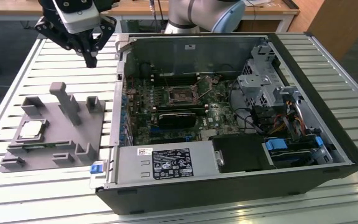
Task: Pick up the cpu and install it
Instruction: 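Reach for the cpu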
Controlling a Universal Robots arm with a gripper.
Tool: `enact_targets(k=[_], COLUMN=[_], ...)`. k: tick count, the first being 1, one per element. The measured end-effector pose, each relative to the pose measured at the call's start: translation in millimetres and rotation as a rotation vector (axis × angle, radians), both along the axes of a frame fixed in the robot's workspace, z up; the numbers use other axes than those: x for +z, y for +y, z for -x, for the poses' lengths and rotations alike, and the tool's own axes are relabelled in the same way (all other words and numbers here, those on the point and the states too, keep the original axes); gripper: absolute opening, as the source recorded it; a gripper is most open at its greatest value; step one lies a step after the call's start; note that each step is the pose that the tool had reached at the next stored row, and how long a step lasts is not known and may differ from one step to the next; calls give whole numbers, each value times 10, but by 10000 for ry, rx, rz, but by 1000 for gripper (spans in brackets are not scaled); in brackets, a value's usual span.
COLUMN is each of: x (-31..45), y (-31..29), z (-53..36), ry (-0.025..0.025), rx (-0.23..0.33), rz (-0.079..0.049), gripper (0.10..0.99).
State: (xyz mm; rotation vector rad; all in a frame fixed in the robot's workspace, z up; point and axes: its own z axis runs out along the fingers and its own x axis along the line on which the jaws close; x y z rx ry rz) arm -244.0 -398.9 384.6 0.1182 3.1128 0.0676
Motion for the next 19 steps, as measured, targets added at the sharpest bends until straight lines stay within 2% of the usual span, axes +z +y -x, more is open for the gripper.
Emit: enact_targets(k=[19], x=[-21], y=[0], z=[202], ry=[1], rx=[2], rz=[0], gripper=[106])
